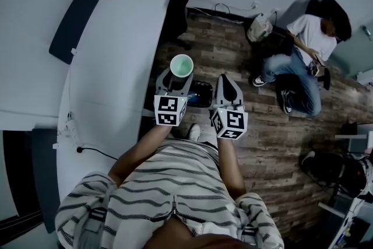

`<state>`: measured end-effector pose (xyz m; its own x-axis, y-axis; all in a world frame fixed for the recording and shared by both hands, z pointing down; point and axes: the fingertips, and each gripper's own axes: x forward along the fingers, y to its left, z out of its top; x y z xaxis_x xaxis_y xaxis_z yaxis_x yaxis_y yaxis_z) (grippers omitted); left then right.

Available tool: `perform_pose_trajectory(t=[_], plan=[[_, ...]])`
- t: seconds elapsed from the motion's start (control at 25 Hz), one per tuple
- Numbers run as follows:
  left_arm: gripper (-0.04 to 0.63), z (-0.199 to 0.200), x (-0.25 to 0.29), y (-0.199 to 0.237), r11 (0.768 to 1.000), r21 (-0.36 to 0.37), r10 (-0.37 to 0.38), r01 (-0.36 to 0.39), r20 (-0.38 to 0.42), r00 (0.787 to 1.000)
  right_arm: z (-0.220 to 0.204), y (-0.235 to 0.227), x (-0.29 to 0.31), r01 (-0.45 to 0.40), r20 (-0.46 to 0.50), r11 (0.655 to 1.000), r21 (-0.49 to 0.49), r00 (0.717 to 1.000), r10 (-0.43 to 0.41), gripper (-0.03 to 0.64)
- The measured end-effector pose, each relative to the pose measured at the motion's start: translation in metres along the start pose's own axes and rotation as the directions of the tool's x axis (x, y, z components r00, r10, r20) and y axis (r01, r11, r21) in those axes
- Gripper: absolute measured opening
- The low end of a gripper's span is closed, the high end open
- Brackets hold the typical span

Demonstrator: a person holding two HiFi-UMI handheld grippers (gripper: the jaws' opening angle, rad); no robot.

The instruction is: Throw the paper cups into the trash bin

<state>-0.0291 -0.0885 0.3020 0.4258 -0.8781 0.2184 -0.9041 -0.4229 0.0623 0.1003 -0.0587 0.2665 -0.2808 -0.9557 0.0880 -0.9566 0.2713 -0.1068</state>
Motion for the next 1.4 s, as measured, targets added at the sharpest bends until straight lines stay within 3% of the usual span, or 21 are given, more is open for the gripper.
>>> perform_pose_trajectory(t=[0.8, 1.4], plan=[[0.273, -0.036, 0.016, -0.066, 0.984, -0.011, -0.177, 0.177, -0.09, 0.98, -0.037, -0.035, -0.034, 0.105, -0.071, 0.994, 0.044, 0.992, -0.101, 0.011], [0.273, -0.078, 0.034, -0.077, 0.976, -0.086, -0.212, 0.198, -0.199, 0.957, -0.083, -0.047, -0.035, 0.134, -0.173, 0.985, 0.107, 0.978, -0.114, 0.011]])
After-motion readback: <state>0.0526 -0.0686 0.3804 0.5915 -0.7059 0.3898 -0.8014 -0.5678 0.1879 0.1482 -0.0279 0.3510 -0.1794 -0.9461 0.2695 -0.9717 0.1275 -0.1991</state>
